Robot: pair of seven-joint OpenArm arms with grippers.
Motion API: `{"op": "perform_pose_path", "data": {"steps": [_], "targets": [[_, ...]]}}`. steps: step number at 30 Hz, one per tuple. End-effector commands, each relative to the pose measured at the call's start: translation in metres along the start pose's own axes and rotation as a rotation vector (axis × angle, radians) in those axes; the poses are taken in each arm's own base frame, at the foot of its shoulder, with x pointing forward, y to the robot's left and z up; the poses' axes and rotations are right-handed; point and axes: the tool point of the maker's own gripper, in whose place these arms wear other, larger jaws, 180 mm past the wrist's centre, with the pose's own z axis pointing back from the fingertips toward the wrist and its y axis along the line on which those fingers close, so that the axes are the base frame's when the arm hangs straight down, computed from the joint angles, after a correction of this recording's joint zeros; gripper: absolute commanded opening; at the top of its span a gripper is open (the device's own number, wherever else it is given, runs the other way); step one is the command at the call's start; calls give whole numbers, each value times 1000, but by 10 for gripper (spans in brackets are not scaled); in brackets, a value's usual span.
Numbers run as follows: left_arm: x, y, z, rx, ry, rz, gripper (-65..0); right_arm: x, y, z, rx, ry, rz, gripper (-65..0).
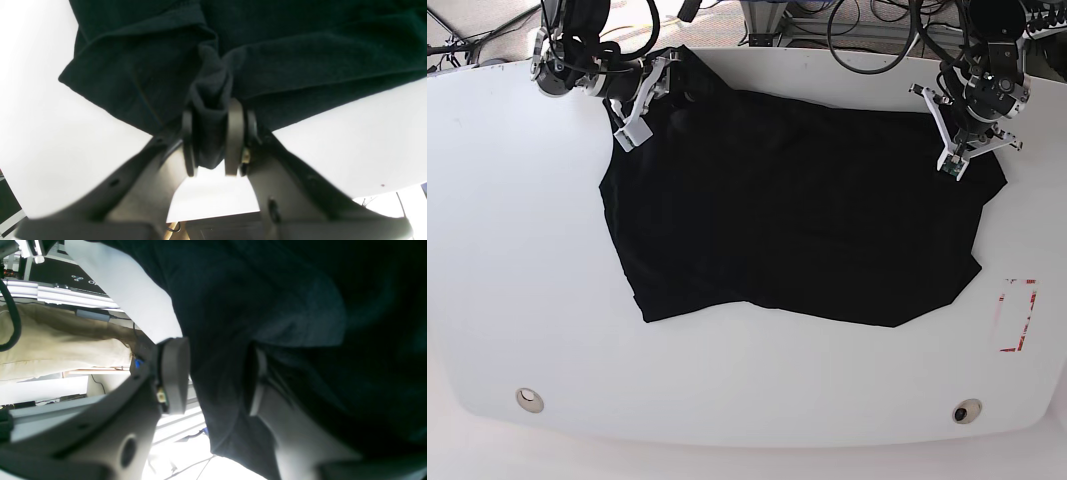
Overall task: Fold the T-shirt properly
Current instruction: 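Pull the shirt corner with the left gripper outward to spread it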
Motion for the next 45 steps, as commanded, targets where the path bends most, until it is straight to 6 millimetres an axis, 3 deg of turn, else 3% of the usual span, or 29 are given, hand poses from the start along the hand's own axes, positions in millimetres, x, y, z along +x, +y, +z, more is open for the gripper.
{"op": "perform_pose_path", "data": {"steps": [1,4,9,13,21,24,28,31,40,45], "targets": [[6,5,4,17,-25,-5,-542,12,3,3,7,-35,24,-525],[6,5,4,17,-25,-5,-542,13,2,3,4,-38,28,-650],[7,5,4,17,-26,-5,-542,14,-5,11,-24,-52,18,-650],[8,7,5,21,-30,-5,-542,8,-21,31,-87,-54,0,-650],[9,8,5,25,-34,-2,-542,32,-27,69,-116,-133,58,-650],[13,6,5,18,-43,-2,-542,41,-30,72,-126,-143,80,-650],[32,16,6,40,-87,5,-549,57,-31,72,-127,-169,107,-650],[42,15,5,40,-114,27,-647,65,-34,72,-128,-183,113,-650],[65,20,7,51,-171,51,-650,80,-58,65,-179,-174,101,-650],[64,6,5,15,-153,62,-432,79,-66,65,-183,-169,78,-650]]}}
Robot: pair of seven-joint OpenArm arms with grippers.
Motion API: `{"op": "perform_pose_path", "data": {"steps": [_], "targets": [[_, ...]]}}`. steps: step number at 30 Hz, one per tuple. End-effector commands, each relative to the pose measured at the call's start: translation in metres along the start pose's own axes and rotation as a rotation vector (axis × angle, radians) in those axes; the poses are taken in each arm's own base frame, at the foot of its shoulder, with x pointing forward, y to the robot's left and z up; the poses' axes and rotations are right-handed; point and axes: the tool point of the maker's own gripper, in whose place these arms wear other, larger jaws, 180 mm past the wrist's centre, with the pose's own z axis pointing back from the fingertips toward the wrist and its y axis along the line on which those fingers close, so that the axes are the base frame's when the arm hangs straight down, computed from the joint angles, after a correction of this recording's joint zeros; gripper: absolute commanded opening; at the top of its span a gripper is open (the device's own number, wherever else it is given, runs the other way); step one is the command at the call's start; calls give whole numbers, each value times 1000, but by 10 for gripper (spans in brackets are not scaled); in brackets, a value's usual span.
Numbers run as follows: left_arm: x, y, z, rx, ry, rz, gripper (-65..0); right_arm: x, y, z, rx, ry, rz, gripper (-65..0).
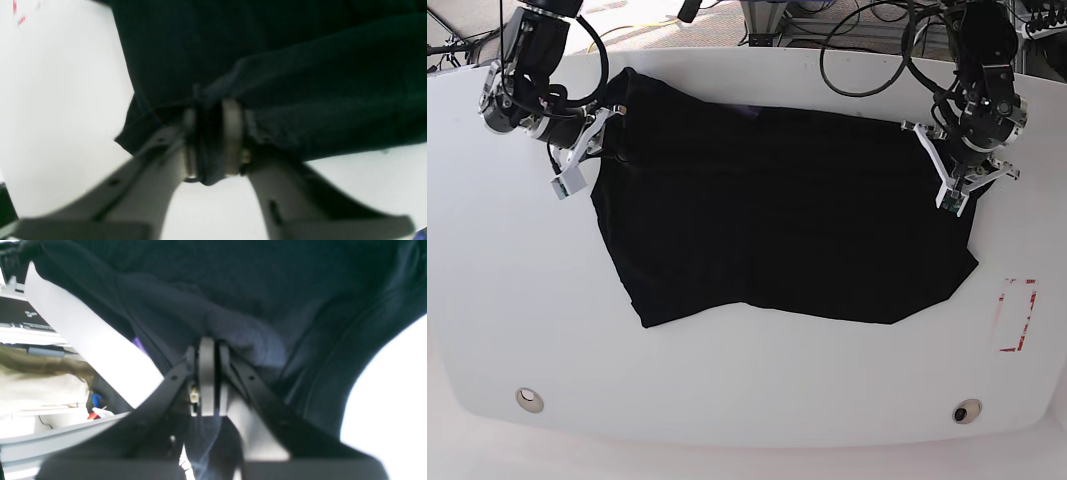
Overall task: Fold the T-shirt properly
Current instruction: 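Pull the shirt corner with the left gripper outward to spread it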
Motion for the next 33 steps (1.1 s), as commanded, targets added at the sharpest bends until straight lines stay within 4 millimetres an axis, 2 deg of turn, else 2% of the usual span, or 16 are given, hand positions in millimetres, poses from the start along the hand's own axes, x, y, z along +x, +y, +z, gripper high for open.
{"op": "perform_pose_path", "data": {"steps": [1,4,7,10,14,16,21,25,33], "targets": [[10,-6,4,-28,-34,-46,-383,12,-5,5,-8,-27,17,-650],[8,-22,6,-125,-38,-162,-282,13,-7,6,-13,-25,23,-650],[-3,-18,8,-135,15,-176,-271,12,-7,6,-14,-23,21,-650],[-5,10,12,-69,21,-112,-271,9,-7,7,-16,-18,18,-650],[-9,69,26,80,3,23,-271,7,-7,7,-16,-14,15,-650],[-6,89,32,132,-16,64,-271,7,-7,7,-16,-14,13,-650],[-5,120,29,171,-9,95,-271,6,-6,6,-11,-13,11,-650],[-3,116,12,122,12,95,-271,6,-5,5,-8,-14,11,-650],[-12,81,-20,-8,84,53,-271,8,-6,6,-12,-21,11,-650]]}}
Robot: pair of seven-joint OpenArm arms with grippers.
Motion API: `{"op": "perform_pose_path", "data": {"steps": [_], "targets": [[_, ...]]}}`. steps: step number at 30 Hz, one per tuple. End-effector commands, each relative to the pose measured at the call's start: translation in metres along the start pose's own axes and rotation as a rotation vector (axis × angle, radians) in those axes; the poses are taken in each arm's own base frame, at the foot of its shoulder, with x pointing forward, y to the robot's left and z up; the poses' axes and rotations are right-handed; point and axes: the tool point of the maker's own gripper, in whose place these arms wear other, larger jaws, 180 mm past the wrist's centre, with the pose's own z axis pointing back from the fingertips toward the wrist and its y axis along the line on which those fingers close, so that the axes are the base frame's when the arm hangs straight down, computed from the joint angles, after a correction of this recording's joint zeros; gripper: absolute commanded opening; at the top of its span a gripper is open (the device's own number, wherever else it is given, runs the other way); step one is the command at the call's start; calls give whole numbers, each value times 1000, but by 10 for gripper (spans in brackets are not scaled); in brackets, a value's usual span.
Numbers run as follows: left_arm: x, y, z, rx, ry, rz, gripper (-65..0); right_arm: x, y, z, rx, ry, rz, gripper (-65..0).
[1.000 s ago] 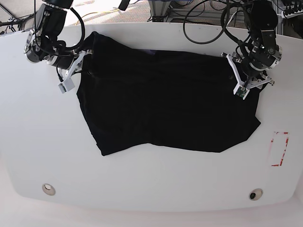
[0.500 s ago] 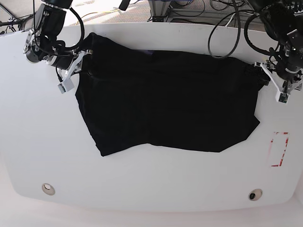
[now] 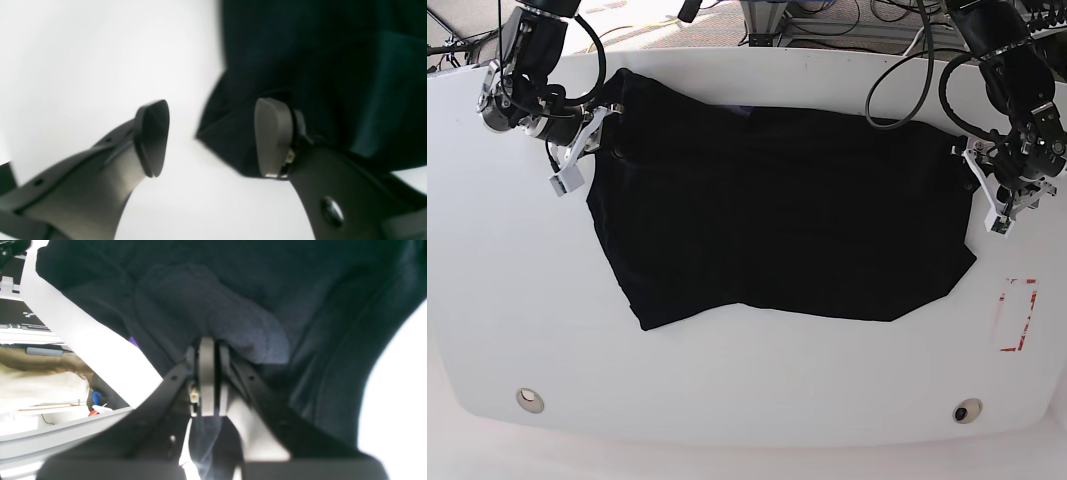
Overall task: Fold the T-shirt properly
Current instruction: 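Pull the shirt corner with the left gripper outward to spread it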
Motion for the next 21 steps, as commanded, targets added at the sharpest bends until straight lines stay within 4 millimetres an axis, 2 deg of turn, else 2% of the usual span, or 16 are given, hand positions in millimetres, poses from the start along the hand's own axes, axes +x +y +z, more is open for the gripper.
{"op": "perform_pose_path", "data": {"steps": [1,5,8,11,13,15,17,21], "targets": [[5,1,-4,-6,-5,-24,-271,15,1,5,5,-46,25,-650],[3,-9,-12,-40,-12,-33,-271,13,1,6,4,-44,22,-650],[-12,-11,-20,-60,19,-24,-271,13,1,6,4,-44,22,-650],[-18,-10,-23,-68,33,-19,-278,14,1,6,4,-45,23,-650],[-22,-6,-23,-61,46,-23,-332,13,1,6,4,-43,21,-650],[-29,-1,-25,-61,69,-20,-433,12,1,6,4,-42,20,-650],[-39,-2,-32,-77,100,-3,-508,14,1,6,3,-46,22,-650],[-58,3,-38,-63,168,-2,-597,14,1,6,2,-47,22,-650]]}}
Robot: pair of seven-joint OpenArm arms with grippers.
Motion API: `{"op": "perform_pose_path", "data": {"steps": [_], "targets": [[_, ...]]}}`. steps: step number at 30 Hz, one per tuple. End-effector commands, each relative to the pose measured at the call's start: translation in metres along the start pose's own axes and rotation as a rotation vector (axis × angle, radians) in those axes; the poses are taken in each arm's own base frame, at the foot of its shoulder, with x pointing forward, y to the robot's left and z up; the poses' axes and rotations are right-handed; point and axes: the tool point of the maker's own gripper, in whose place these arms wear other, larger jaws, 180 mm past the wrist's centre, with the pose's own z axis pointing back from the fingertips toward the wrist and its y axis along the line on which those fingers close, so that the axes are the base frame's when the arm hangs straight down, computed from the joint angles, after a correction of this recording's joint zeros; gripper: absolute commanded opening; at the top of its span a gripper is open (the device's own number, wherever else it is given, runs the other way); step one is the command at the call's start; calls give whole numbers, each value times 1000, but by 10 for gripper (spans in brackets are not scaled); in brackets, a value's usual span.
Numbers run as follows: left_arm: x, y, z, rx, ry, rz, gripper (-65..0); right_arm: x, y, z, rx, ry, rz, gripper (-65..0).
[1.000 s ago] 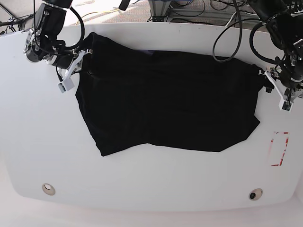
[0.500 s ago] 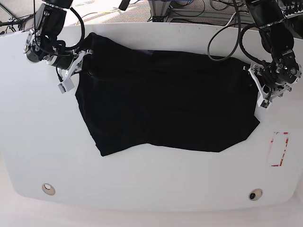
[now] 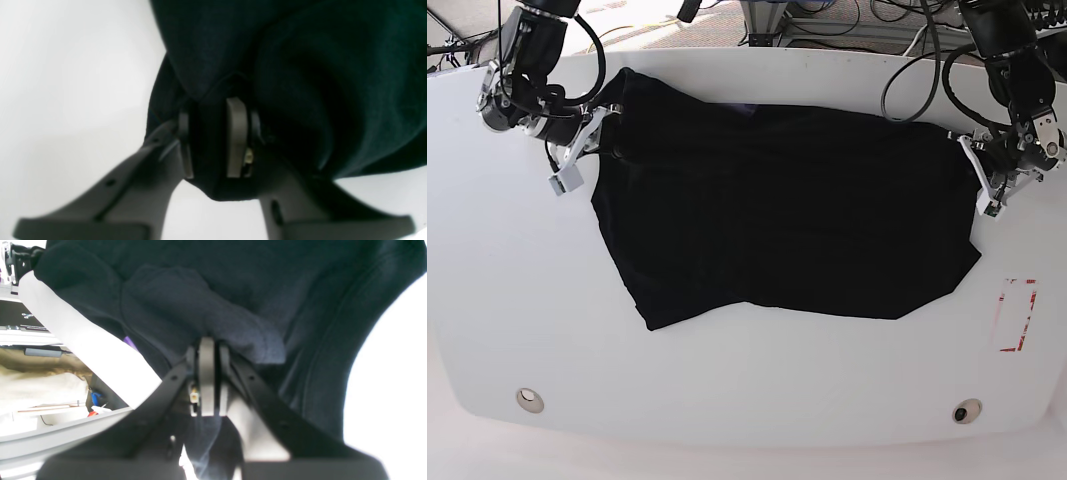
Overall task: Fold the T-shirt properly
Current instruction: 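Pull the shirt corner with the left gripper outward to spread it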
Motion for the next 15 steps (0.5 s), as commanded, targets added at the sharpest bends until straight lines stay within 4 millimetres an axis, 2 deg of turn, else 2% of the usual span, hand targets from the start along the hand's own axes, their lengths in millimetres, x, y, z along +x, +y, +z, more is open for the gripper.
{"op": "perform_pose_path", "data": {"steps": [1,4,6,12,15], "targets": [[-19,14,1,58,91,-16,-626,14,1,5,5,-48,22,-650],[-15,16,5,72,84,-27,-650,12,-3,3,8,-58,-4,-650],[-1,21,18,112,41,-50,-650,8,-9,0,11,-58,-39,-650],[1,40,61,237,46,-12,-649,-2,-31,4,-10,-55,-98,-650],[4,43,72,270,49,-23,-647,-3,-34,4,-13,-58,-106,-650]]}}
